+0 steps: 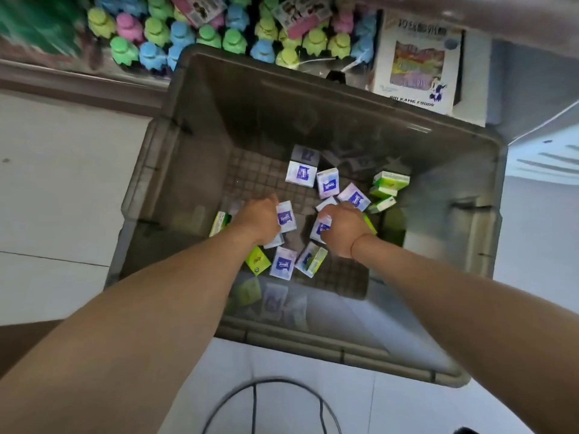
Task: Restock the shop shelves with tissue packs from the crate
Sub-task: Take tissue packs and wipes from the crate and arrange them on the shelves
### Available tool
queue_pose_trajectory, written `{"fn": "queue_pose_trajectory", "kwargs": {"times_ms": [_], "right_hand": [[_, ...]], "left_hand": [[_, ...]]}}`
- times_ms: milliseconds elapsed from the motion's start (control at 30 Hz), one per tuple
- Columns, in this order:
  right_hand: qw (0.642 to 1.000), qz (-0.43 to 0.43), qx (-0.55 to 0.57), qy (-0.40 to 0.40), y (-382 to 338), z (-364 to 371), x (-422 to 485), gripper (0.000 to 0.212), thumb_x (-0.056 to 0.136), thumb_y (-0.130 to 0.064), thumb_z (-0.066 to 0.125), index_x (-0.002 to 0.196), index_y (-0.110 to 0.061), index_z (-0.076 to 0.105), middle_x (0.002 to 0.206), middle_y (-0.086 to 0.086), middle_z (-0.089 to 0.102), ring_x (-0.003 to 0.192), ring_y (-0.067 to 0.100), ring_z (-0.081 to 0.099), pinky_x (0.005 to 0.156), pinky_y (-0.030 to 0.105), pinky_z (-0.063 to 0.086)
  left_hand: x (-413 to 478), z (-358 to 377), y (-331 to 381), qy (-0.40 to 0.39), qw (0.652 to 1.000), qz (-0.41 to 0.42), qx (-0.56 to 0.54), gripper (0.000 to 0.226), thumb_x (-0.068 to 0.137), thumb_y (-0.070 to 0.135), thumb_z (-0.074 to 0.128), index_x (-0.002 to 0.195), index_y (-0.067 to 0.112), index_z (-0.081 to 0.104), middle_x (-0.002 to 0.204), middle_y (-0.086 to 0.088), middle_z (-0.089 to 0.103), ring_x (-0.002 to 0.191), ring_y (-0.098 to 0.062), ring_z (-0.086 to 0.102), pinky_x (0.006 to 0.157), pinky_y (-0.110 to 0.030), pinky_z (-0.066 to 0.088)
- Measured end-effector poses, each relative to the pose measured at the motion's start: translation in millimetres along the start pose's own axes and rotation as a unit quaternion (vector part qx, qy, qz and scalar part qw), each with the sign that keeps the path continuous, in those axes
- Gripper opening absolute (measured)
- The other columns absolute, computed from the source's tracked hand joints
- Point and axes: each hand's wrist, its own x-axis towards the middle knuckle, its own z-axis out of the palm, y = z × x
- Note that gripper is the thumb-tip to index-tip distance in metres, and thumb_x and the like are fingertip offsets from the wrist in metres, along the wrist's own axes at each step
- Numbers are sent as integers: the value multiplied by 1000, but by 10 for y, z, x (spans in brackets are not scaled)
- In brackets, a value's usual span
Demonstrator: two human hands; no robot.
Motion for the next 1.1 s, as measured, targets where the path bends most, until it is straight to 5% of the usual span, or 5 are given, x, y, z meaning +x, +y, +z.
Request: {"fn": "queue_pose_trajectory", "kwargs": {"times_ms": [167,500,700,867,1100], "right_hand": [[999,-4,-32,-36,76,230,259,61,88,-19,68,145,-27,48,145,16,43,136,39,38,114,35,32],[990,-27,-133,-25,11,189,424,47,83,-2,66,124,-26,62,136,14,40,128,42,36,108,38,41],[998,-17,62,4,50,-55,241,31,87,-15,73,106,-29,53,93,0,58,95,29,56,82,31,43],[974,-52,215,44,-93,-665,-199,43,85,-15,82,125,-18,67,112,0,65,90,18,57,82,31,51],[918,-115,375,49,-318,-1795,-1316,23,87,-5,78,101,-20,66,95,16,73,85,26,75,81,51,63]], "left_hand": [[129,387,-92,-43,997,-28,66,65,91,21,68,145,12,33,140,-21,49,127,-41,48,104,-48,43],[314,306,-138,-25,998,-2,61,40,94,19,65,132,11,55,136,-16,45,110,-36,62,102,-40,49],[155,-185,-79,6,994,-23,-108,26,90,24,71,114,15,67,117,-8,69,108,-30,65,89,-31,51],[-300,-719,76,54,952,-18,-300,13,86,9,75,89,19,68,96,-10,74,85,-29,73,72,-38,63],[-1339,-1552,673,72,883,99,-454,24,93,6,69,110,23,67,107,-6,75,95,-20,74,82,-35,62]]}}
